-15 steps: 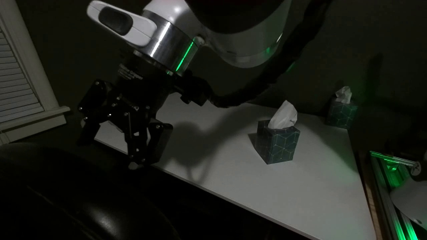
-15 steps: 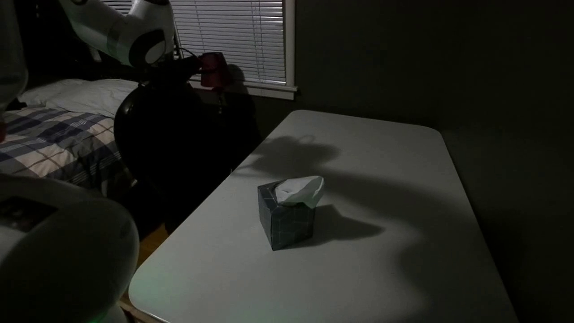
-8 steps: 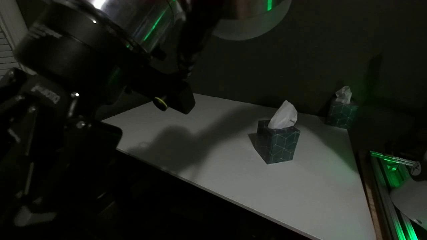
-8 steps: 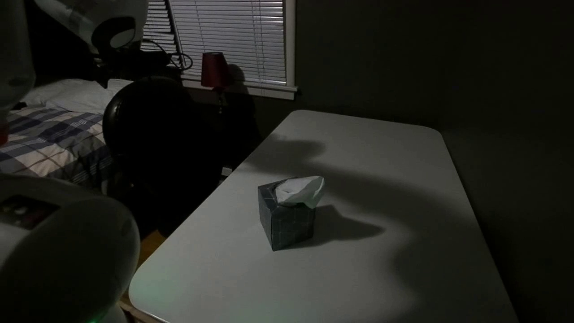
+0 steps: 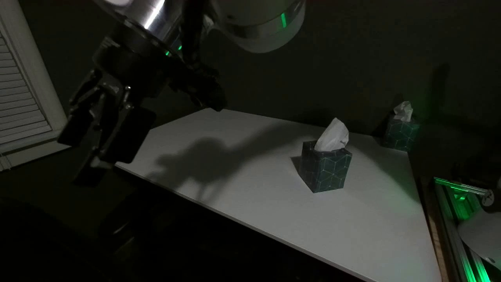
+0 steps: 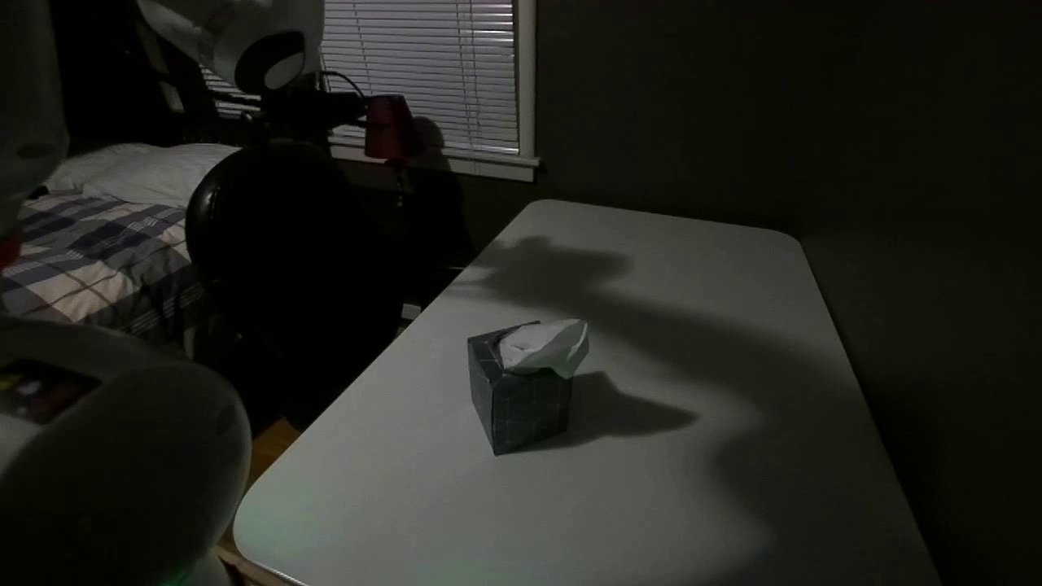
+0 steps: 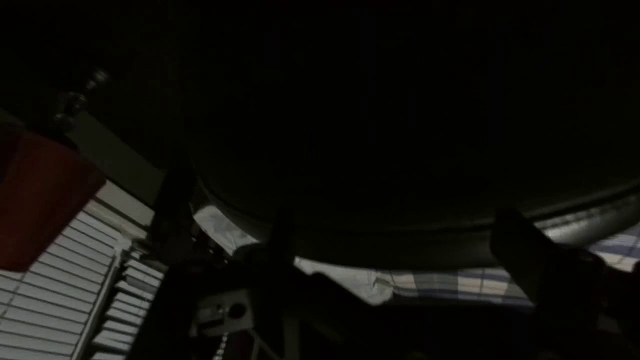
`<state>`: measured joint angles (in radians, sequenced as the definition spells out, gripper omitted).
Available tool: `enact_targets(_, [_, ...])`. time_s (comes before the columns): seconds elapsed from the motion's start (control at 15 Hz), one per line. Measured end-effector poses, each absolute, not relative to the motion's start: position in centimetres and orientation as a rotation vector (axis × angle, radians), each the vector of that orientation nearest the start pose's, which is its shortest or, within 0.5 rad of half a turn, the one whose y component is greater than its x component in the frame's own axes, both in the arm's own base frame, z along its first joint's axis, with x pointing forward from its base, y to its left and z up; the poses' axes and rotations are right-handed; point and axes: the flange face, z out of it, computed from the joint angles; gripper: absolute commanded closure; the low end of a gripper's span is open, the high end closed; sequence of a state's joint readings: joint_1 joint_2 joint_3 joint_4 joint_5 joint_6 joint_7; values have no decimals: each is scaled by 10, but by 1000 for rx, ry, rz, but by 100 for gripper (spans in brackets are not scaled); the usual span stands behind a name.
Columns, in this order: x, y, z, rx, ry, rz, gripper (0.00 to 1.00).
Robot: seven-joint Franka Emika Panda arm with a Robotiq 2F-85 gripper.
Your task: Push back the chair
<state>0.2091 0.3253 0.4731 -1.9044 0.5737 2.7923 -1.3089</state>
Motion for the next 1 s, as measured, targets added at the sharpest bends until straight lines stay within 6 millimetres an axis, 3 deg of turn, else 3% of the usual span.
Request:
enact_targets(0.2, [545, 360, 379, -2074, -1891, -851, 0])
enact_targets(0.4, [531, 376, 359, -2031, -1988, -770, 0])
enact_targets(0.67, [507, 408, 348, -1948, -2040, -721, 0])
enact_targets(1.0, [498, 419, 340, -1915, -2051, -693, 0])
